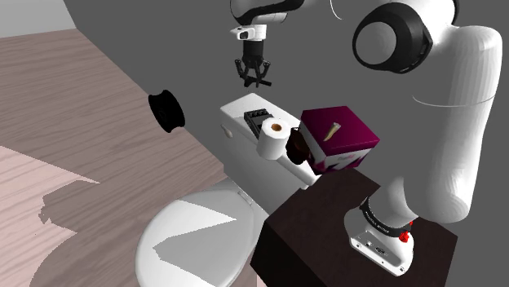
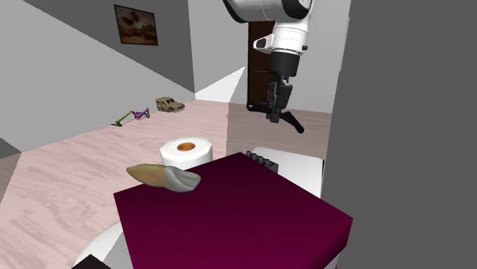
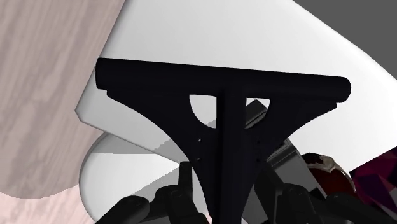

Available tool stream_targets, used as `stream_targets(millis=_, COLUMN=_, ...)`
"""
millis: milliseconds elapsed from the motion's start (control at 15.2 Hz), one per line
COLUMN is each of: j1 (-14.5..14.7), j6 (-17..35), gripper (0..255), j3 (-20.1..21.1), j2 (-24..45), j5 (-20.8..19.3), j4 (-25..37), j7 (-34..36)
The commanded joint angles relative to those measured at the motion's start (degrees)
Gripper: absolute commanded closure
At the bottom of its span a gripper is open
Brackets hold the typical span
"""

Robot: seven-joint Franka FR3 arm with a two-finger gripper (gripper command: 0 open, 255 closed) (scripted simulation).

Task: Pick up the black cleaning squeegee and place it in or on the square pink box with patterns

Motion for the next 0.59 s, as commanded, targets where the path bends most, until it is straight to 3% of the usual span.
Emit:
stream_targets(millis=0, j1=-0.1, j6=-1.5, gripper=255, j3=-0.1, j2=-0.3, j5=-0.2, j4=1.2, j7=0.2)
stream_targets(millis=528, j1=-0.5, j6=-7.2, gripper=255, j3=-0.3, j2=-1.0, j5=-0.5, j4=6.4, j7=0.9)
